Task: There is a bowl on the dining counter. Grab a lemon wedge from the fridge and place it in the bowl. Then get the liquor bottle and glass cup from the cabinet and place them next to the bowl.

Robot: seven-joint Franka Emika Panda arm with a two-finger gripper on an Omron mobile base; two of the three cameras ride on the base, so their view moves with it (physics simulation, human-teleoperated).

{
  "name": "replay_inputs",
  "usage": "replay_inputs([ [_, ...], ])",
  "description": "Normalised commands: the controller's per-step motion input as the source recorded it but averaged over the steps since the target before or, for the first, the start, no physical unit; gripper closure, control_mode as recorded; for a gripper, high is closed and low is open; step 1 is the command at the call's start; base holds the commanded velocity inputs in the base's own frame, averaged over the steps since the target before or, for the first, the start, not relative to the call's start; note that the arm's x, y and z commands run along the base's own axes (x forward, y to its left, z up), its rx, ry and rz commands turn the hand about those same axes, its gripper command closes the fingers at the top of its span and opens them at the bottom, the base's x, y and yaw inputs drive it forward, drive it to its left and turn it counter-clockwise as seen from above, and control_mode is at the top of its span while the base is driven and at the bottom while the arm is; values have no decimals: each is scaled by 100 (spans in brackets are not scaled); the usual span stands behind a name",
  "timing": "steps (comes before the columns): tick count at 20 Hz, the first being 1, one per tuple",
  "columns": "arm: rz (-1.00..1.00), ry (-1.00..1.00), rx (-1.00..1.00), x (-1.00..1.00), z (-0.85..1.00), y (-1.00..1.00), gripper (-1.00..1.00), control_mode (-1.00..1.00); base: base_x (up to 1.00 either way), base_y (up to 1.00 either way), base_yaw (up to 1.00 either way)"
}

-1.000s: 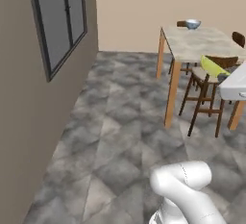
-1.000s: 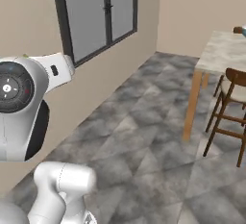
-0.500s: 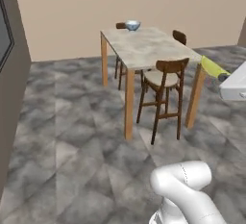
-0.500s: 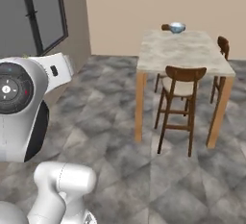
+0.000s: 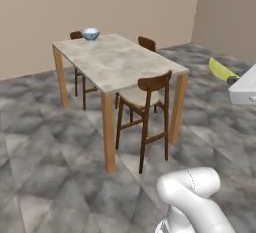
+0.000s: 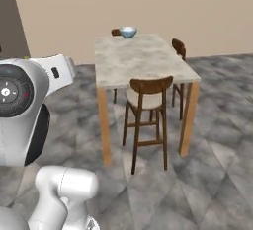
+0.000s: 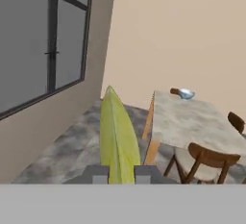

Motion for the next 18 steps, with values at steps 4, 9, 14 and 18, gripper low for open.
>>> replay_inputs([
  [4, 0, 0, 0, 0, 0, 0, 100, 100, 94, 68, -45],
  [9, 0, 0, 0, 0, 0, 0, 100, 100, 83, 80, -41],
  [14, 0, 0, 0, 0, 0, 0, 100, 100, 68, 98, -33],
  [18, 0, 0, 0, 0, 0, 0, 100, 100, 36, 100, -19],
])
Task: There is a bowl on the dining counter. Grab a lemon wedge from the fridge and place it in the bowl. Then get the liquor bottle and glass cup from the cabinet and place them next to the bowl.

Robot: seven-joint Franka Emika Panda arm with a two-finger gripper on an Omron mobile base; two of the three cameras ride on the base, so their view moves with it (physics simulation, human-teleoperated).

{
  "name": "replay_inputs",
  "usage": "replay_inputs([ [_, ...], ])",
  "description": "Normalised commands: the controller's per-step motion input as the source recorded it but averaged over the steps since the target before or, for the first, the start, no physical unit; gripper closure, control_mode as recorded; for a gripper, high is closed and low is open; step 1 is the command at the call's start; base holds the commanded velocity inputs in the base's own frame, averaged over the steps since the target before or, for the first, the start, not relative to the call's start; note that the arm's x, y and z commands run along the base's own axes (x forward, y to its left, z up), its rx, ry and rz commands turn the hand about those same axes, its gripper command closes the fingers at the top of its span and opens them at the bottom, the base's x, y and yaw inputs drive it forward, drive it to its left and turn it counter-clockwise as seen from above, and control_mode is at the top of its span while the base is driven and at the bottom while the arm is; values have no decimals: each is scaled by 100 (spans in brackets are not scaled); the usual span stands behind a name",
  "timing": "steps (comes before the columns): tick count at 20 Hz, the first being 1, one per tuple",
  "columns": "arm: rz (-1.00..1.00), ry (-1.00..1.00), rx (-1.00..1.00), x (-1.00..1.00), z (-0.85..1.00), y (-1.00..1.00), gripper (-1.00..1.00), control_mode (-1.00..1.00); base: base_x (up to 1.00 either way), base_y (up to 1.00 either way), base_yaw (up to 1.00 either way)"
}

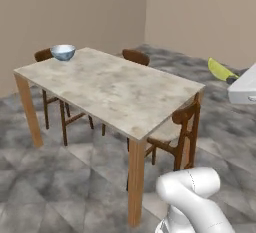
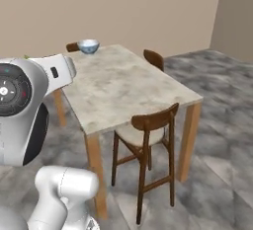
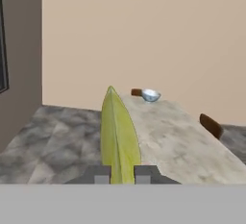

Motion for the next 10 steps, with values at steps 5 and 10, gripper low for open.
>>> replay_inputs([
  [5, 0, 0, 0, 0, 0, 0, 100, 100, 19, 100, -14],
  [10, 0, 0, 0, 0, 0, 0, 100, 100, 26, 100, -15],
])
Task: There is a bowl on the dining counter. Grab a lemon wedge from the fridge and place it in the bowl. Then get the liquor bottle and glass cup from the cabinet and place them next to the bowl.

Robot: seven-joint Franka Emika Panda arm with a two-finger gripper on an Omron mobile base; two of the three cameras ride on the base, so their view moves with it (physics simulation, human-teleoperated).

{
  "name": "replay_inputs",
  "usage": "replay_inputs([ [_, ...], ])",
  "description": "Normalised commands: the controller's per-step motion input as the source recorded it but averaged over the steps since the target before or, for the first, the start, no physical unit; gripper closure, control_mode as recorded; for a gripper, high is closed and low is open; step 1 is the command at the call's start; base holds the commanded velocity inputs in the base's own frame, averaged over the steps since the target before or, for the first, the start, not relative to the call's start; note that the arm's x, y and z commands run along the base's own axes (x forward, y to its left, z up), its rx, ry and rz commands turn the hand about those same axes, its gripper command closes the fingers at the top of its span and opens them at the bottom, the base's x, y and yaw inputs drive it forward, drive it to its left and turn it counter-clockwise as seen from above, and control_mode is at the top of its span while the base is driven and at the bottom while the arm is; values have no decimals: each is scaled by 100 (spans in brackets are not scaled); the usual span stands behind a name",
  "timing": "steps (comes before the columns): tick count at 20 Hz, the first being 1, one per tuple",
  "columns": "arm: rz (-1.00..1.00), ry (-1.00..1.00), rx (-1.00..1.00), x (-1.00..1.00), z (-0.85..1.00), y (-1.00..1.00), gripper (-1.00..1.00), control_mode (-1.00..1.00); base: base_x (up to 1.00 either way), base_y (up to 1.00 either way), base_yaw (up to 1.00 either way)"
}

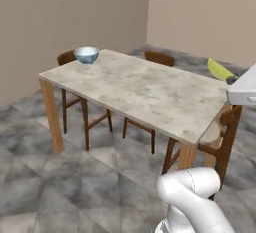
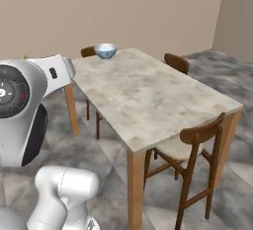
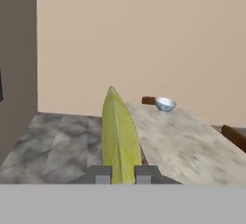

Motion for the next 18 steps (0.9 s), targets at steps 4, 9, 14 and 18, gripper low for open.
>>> replay_inputs([
  [4, 0, 0, 0, 0, 0, 0, 100, 100, 28, 100, -16],
  [9, 0, 0, 0, 0, 0, 0, 100, 100, 35, 100, -18],
  [14, 0, 0, 0, 0, 0, 0, 100, 100, 62, 99, -24],
  [18, 0, 0, 0, 0, 0, 0, 100, 100, 84, 87, -32],
])
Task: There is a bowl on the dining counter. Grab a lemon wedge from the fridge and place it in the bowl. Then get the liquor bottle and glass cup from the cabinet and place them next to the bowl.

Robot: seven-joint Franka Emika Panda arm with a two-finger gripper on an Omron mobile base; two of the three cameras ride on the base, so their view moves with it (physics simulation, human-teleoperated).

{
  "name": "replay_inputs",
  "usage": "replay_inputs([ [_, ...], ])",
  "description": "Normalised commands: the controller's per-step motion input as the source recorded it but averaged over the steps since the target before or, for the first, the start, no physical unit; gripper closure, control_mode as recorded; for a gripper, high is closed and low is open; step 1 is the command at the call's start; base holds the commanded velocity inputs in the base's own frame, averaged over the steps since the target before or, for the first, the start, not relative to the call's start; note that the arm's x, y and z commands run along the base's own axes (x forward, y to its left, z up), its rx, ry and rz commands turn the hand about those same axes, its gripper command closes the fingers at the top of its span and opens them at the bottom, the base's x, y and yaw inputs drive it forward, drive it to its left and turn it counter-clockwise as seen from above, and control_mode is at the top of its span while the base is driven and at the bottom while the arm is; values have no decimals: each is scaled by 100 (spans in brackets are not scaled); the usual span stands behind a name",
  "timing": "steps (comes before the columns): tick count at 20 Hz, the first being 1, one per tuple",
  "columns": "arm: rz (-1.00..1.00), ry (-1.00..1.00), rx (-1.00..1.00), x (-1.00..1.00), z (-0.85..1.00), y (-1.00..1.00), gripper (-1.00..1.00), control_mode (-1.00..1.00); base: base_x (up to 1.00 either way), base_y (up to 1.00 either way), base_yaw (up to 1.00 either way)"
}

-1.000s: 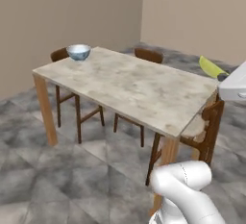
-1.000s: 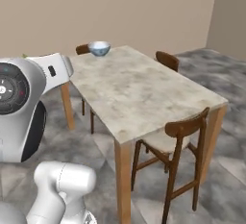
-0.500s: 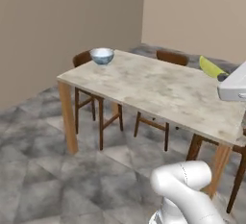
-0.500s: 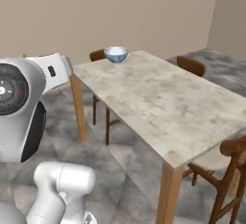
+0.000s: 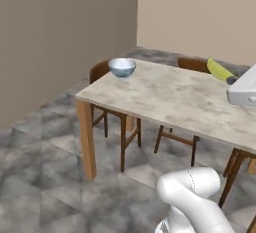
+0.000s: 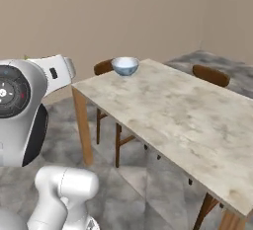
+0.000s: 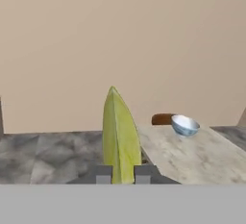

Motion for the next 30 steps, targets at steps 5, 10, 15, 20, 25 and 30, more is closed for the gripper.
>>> replay_inputs([
  [5, 0, 0, 0, 0, 0, 0, 100, 100, 86, 79, -38],
  [10, 0, 0, 0, 0, 0, 0, 100, 100, 80, 87, -39],
  [15, 0, 0, 0, 0, 0, 0, 100, 100, 79, 87, -40],
  [20, 0, 0, 0, 0, 0, 0, 100, 100, 82, 81, -42],
  [25, 0, 0, 0, 0, 0, 0, 100, 100, 82, 81, -43],
  [30, 0, 0, 0, 0, 0, 0, 100, 100, 80, 81, -43],
])
